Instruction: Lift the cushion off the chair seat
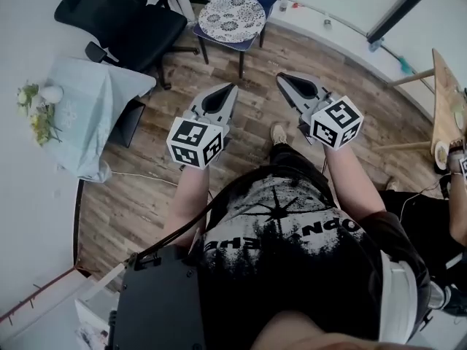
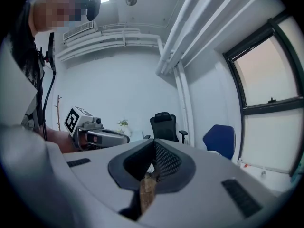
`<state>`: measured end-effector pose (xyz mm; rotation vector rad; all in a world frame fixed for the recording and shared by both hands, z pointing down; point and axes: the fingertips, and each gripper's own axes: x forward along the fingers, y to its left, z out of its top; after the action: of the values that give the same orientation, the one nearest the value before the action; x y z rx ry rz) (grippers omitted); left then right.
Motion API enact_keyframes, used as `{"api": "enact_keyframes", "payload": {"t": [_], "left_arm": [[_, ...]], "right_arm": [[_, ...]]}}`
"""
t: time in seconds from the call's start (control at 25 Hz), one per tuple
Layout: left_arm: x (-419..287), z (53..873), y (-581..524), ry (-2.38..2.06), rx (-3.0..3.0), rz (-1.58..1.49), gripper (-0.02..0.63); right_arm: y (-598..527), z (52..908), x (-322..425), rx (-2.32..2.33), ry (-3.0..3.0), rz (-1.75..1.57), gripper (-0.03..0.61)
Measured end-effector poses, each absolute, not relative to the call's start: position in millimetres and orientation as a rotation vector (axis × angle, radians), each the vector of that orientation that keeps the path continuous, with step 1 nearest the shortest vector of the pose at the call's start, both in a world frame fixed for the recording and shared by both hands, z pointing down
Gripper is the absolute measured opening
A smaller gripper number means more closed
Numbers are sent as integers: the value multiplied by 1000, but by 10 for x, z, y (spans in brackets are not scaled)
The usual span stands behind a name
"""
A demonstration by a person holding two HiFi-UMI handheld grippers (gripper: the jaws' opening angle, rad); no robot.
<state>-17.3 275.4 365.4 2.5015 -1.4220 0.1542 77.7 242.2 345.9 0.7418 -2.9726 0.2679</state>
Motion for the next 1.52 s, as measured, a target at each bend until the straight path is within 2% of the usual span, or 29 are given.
{"api": "enact_keyframes", "payload": {"t": [0.8,1.52], "left_arm": [[98,3563,768,-1607,2364,136,11],[136,3555,76,-1678,2304,177,12]], "right_arm": [[361,3320,993,486,-3015,265,18],[-394,3498,1058,377,-3007,329,18]]}}
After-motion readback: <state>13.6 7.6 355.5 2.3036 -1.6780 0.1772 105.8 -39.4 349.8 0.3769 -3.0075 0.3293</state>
